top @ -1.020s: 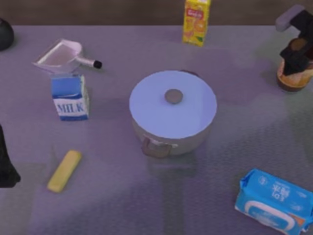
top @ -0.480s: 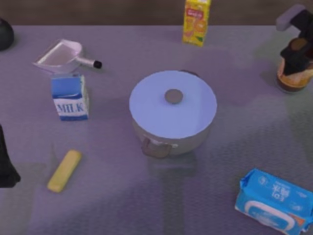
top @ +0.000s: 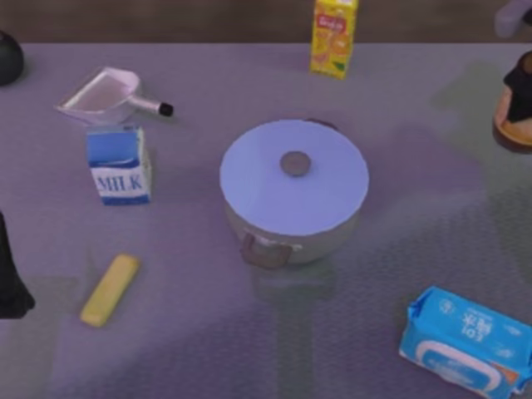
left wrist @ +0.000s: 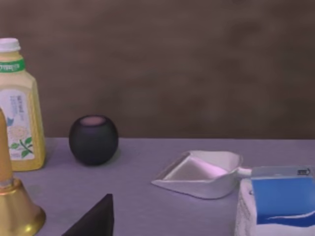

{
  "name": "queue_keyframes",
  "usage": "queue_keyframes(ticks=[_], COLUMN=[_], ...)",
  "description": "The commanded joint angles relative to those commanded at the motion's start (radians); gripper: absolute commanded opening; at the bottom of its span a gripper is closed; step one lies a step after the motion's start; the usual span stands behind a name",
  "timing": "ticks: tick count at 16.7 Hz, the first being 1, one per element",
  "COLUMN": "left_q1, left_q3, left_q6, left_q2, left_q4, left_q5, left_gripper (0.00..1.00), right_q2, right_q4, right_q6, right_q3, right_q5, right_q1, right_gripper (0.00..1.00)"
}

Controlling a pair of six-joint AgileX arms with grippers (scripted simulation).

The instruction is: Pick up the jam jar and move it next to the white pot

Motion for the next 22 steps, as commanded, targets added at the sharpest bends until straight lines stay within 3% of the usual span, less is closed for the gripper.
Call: queue_keyframes(ticks=[5, 13, 17, 22], left_q1=[0.000, 0.000, 0.000, 0.000], left_q3=[0.000, 0.000, 0.000, 0.000], left_q6=[0.000, 0.000, 0.000, 0.000], left_q2=[0.000, 0.000, 0.000, 0.000], left_q4=[0.000, 0.000, 0.000, 0.000], left_q5=[0.000, 0.000, 0.000, 0.000], left_gripper=[1.00, 1.00, 1.00, 1.00], right_q2=[-0.197, -0.206, -0.214, -0.249], right_q4=[0.017, 0.024, 0.069, 0.173], right_q6=[-0.003, 0.034, 0.218, 0.625], right_q3=[-0.216, -0.238, -0.297, -0.400], right_q5=[-0.002, 0.005, 0.045, 0.121], right_q1=[0.001, 0.008, 0.073, 0.192], right_gripper=[0.00, 0.00, 0.00, 0.00])
